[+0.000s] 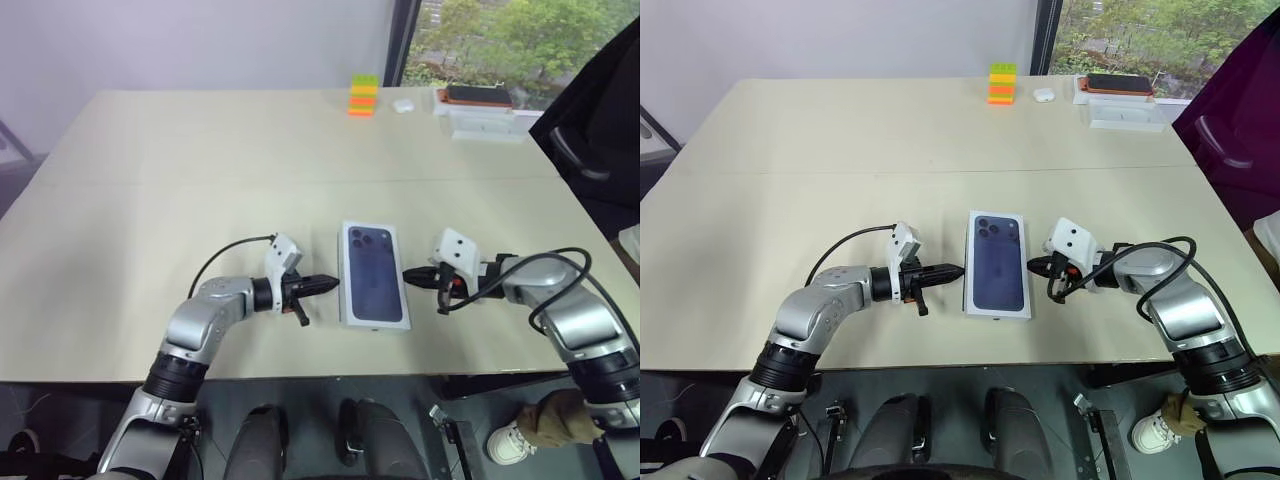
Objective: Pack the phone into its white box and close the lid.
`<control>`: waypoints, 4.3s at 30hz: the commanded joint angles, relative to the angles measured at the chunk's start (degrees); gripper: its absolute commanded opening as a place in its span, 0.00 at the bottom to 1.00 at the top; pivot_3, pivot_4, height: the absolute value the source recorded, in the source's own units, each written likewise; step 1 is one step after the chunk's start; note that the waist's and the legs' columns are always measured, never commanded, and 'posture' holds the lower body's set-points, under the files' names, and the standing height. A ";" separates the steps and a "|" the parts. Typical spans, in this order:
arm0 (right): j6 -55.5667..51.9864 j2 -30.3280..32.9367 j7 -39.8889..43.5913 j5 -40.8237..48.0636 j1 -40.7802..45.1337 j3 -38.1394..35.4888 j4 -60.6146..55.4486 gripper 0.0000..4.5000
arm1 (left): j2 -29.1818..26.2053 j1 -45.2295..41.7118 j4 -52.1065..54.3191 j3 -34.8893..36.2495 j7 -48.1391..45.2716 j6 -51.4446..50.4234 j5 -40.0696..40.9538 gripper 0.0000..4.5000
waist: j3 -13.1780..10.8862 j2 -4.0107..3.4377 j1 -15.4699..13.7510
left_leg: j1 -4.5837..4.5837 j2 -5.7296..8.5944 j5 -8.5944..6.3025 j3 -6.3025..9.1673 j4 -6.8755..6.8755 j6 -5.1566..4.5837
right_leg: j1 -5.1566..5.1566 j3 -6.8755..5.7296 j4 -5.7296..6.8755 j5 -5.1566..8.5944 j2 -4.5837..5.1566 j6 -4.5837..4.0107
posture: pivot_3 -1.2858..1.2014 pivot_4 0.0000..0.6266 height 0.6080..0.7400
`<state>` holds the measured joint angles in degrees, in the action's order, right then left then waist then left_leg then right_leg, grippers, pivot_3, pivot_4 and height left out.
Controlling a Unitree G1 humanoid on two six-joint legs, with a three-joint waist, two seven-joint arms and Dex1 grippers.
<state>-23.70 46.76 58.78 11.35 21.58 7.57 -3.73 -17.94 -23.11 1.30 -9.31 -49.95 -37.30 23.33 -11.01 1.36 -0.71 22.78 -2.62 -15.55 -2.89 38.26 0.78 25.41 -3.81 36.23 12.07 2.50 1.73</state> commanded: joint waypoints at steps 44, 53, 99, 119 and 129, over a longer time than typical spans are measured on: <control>-5.83 -6.06 -0.63 6.56 11.65 -9.09 5.03 0.00 | -0.16 -7.22 4.41 8.29 4.83 -2.26 7.92 0.00 | 0.00 0.00 0.00 | -0.05 0.00 0.00 -0.02 0.00 0.00 | -0.05 0.02 0.01 -0.01 0.01 0.00 | 0.52 0.24 1.00; -6.15 -10.10 -2.91 5.74 7.11 -3.79 -0.62 0.00 | 2.73 -7.28 2.51 4.76 5.61 -0.20 5.28 0.00 | 0.00 0.00 0.07 | -0.13 0.00 0.00 -0.02 -0.01 0.01 | -0.11 0.06 0.02 -0.01 0.00 0.00 | 0.52 0.24 1.00; -3.93 -3.23 -3.32 -0.70 1.26 -1.81 -1.59 0.00 | 2.39 -0.68 -1.73 -0.25 5.97 4.64 -1.98 0.00 | 0.02 0.00 0.03 | -0.33 -0.01 0.00 -0.06 -0.04 0.01 | -0.26 0.10 0.00 0.03 -0.02 0.03 | 0.52 0.24 1.00; -5.52 -5.23 -4.58 -1.25 4.41 -0.97 -0.70 0.00 | 4.36 -3.89 -4.18 1.11 7.24 5.47 -1.84 0.00 | 0.02 0.00 -0.01 | -0.31 0.03 0.00 -0.07 -0.04 0.01 | -0.26 0.09 -0.01 0.03 0.02 0.03 | 0.52 0.24 1.00; -5.86 -5.93 -5.59 -3.28 4.60 0.63 0.30 0.00 | 4.59 -3.64 -5.28 1.19 7.52 5.65 -3.05 0.00 | 0.02 0.00 -0.01 | -0.31 0.02 0.00 -0.07 -0.04 0.01 | -0.26 0.09 -0.01 0.02 0.01 0.03 | 0.52 0.24 1.00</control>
<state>-29.69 41.22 53.19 7.98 25.07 8.23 -2.18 -13.51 -26.34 -4.81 -8.20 -42.22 -32.70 20.22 -11.00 1.36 -0.72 22.48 -2.60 -15.55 -2.96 38.22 0.79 25.14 -3.73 36.22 12.09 2.52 1.76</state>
